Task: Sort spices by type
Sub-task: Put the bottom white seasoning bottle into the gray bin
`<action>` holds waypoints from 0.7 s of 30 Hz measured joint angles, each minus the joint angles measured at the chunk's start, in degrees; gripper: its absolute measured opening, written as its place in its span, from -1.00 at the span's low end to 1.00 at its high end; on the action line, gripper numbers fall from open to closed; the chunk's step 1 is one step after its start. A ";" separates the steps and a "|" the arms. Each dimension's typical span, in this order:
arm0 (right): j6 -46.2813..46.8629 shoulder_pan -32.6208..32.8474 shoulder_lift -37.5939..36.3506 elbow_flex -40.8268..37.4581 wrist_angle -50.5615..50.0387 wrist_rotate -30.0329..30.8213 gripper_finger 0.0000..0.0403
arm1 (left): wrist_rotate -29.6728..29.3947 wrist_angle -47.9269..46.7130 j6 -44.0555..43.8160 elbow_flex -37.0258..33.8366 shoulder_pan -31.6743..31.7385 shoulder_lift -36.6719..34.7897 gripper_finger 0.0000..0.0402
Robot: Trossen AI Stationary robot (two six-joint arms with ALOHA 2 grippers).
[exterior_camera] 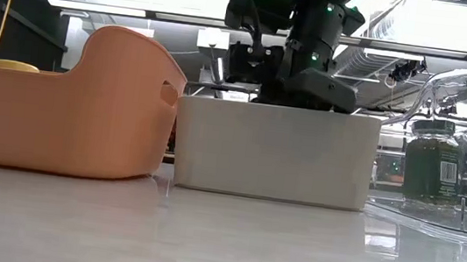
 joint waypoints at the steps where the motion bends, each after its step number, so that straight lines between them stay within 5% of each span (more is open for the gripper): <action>1: 0.14 0.00 0.00 0.00 0.25 0.07 0.30 | 0.00 0.00 0.02 0.00 -0.02 0.00 -1.00; 5: 0.30 -0.08 -0.89 -0.02 0.86 1.83 -0.04 | 0.00 -0.02 0.04 0.00 -0.02 0.00 -1.00; 16: 3.71 -2.25 -12.49 -0.11 -5.20 5.38 -0.05 | -0.09 0.00 3.61 0.04 0.00 1.15 -1.00; 21: 6.69 -4.00 -20.64 -0.04 -6.29 8.03 -0.05 | 0.68 0.41 5.90 0.09 0.00 7.05 -0.83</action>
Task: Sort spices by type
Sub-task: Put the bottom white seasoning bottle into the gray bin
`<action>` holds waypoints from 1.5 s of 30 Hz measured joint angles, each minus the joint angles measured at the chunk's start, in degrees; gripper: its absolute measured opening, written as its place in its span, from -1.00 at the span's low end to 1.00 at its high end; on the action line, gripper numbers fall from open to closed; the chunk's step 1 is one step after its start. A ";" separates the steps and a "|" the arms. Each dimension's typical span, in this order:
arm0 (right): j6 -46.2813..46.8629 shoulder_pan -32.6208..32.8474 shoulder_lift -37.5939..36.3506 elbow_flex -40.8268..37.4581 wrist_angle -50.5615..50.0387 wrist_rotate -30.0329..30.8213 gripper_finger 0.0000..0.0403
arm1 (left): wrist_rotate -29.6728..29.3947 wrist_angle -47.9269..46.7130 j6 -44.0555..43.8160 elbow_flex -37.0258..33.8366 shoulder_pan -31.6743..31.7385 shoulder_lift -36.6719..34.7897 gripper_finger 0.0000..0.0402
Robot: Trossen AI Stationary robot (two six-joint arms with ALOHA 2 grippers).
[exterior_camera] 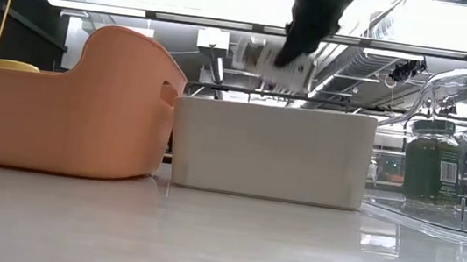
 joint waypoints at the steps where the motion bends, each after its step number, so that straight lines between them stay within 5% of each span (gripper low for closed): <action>1: 0.96 -0.46 -1.11 0.00 0.28 0.52 -0.05 | 0.75 0.63 0.58 0.00 0.00 1.77 -0.77; 9: 3.96 -3.73 -6.43 -0.02 7.47 1.35 -0.05 | 14.92 10.48 6.75 2.89 -0.31 17.20 0.03; 16: 4.39 -4.32 -10.04 -0.02 15.88 1.56 -0.05 | 17.52 6.17 9.59 8.74 -1.07 21.78 0.59; 24: 4.22 -4.94 -14.14 -0.02 28.16 5.30 -0.05 | 18.14 10.66 10.60 9.81 -1.09 16.26 0.64; 32: 4.57 -6.06 -12.61 0.07 46.61 -5.00 -0.05 | 24.19 28.13 12.37 9.81 -2.16 19.09 0.64; 45: 5.59 -5.18 -12.36 0.07 51.32 -8.07 -0.05 | 24.96 39.64 12.33 9.73 -1.77 24.72 0.64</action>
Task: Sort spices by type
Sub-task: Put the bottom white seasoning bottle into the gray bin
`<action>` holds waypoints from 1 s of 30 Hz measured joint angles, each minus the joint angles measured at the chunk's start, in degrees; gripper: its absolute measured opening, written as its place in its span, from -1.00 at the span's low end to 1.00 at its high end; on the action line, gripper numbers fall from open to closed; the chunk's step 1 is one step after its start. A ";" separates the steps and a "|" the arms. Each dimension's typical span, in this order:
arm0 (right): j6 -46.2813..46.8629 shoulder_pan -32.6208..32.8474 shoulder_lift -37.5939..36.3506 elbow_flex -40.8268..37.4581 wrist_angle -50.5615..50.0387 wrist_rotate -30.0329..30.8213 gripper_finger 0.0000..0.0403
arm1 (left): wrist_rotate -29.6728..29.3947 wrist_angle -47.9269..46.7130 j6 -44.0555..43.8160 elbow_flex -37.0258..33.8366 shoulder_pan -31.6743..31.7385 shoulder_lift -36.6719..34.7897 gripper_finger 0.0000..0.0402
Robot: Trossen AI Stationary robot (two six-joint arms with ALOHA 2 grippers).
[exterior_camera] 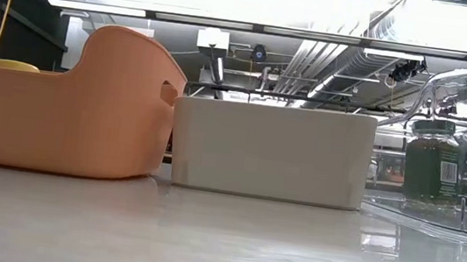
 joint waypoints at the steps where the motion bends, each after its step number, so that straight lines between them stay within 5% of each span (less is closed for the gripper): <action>1: 0.34 0.00 0.10 0.00 0.12 -0.23 -0.05 | 0.02 0.80 0.00 0.00 0.00 0.35 0.64; 10: 1.36 0.00 1.51 -0.04 0.89 -1.98 -0.05 | 2.98 4.27 -0.02 0.00 0.00 2.31 0.54; 17: 1.37 -0.08 1.43 -0.04 0.55 -1.58 -0.05 | 2.98 4.04 0.02 0.00 0.45 2.29 -0.16; 19: 1.06 -0.13 1.40 -0.04 0.36 -0.97 -0.02 | 3.03 3.74 -0.18 0.00 0.93 2.29 -0.19; 25: 3.31 -0.45 -1.63 -0.04 -10.14 1.73 0.64 | 2.98 -5.06 2.43 -0.09 3.52 0.39 -0.19; 30: 3.30 -1.12 -5.68 0.02 -18.50 3.59 0.83 | -2.54 -18.92 9.40 0.04 4.44 -1.20 -0.19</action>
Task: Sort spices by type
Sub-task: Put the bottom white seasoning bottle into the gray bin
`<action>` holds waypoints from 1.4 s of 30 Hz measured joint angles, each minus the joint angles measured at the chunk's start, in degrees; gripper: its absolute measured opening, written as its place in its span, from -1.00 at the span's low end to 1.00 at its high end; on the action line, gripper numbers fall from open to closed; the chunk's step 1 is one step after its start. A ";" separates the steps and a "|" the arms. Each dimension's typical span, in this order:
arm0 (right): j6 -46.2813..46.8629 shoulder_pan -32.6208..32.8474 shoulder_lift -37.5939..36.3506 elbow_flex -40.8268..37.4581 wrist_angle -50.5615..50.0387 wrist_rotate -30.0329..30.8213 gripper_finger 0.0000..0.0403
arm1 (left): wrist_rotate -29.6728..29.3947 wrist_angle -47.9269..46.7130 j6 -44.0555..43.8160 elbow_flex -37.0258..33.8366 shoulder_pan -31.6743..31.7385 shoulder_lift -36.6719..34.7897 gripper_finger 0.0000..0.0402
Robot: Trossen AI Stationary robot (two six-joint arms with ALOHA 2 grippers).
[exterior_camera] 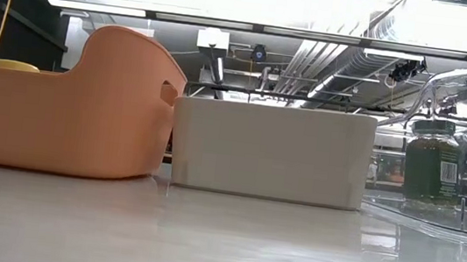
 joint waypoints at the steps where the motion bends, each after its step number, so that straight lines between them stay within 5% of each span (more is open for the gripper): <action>1: 0.15 -0.19 -0.32 0.00 -0.81 0.02 0.83 | -0.47 -2.96 0.95 -0.05 -0.10 0.43 -0.19; 8: -1.77 -0.63 1.48 0.00 -7.54 1.04 0.71 | -3.18 -8.70 4.46 0.16 -2.38 5.96 -0.19; 18: -8.64 -0.43 5.68 -0.07 -10.61 2.63 0.58 | -8.21 -20.48 10.08 10.32 -3.83 16.13 -0.19; 42: -9.32 -0.48 7.19 -0.02 -12.66 9.54 0.57 | -7.98 -20.48 15.59 12.09 -5.91 16.97 -0.19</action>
